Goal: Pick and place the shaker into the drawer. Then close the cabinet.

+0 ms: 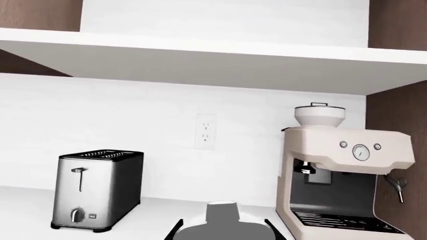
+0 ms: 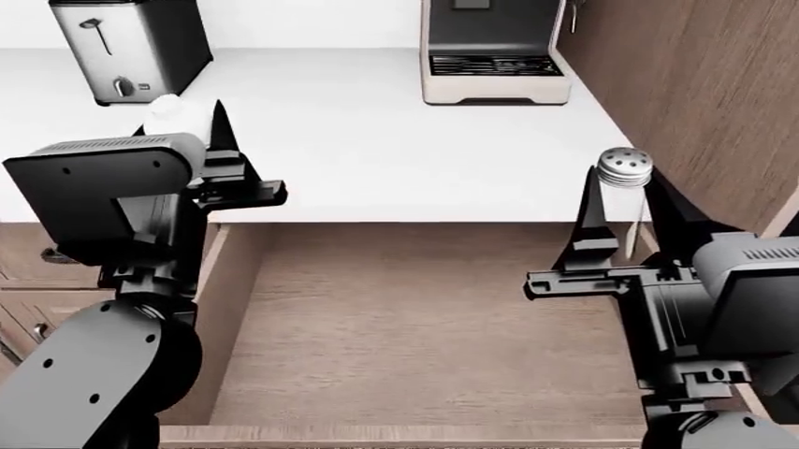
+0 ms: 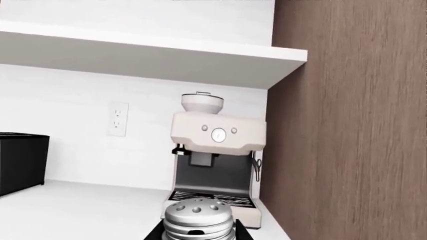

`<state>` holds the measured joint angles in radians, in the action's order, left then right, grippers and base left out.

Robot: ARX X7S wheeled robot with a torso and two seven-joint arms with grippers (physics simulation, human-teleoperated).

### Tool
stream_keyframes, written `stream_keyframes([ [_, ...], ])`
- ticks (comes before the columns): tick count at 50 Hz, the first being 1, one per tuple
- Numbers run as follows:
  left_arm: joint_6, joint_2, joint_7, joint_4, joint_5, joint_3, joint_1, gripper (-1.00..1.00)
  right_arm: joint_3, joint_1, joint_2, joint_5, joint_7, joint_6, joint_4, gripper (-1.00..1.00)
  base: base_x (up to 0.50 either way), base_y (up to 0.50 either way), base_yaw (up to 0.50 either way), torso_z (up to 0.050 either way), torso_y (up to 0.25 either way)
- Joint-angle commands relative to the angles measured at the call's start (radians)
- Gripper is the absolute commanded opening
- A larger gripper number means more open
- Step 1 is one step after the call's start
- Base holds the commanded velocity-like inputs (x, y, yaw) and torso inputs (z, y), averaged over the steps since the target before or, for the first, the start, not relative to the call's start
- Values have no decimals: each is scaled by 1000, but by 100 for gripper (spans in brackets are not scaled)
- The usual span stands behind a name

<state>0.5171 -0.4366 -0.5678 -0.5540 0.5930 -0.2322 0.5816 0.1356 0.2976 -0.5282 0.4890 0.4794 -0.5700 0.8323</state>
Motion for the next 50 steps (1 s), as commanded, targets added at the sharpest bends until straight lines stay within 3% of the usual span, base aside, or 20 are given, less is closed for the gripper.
stream_keyframes([
  [1, 0, -4, -9, -8, 13, -1, 3, -100, -7, 1, -8, -1, -1, -8, 17, -100, 0, 0, 0, 0, 0],
  [7, 90, -46, -28, -72, 67, 13, 49, -100, -84, 88, -54, 192, 74, -243, 123, -100, 0, 0, 0, 0, 0],
  [13, 280, -137, -19, -143, 170, -3, 176, -100, -213, 385, -136, 769, 351, -618, 158, -100, 0, 0, 0, 0, 0],
  [17, 400, -167, 4, -141, 248, -21, 292, -100, -140, 595, -187, 1064, 546, -714, 49, -100, 0, 0, 0, 0, 0],
  [24, 529, -188, 87, -133, 278, -135, 463, -100, 32, 821, -219, 1299, 654, -781, -133, -100, 0, 0, 0, 0, 3],
  [36, 598, -186, 190, -112, 213, -335, 595, -100, 235, 1002, -205, 1369, 563, -929, -331, -100, 0, 0, 0, 0, 0],
  [50, 522, -230, 269, -69, 67, -538, 560, -100, 289, 963, -244, 1228, 388, -957, -333, -100, 0, 0, 0, 0, 0],
])
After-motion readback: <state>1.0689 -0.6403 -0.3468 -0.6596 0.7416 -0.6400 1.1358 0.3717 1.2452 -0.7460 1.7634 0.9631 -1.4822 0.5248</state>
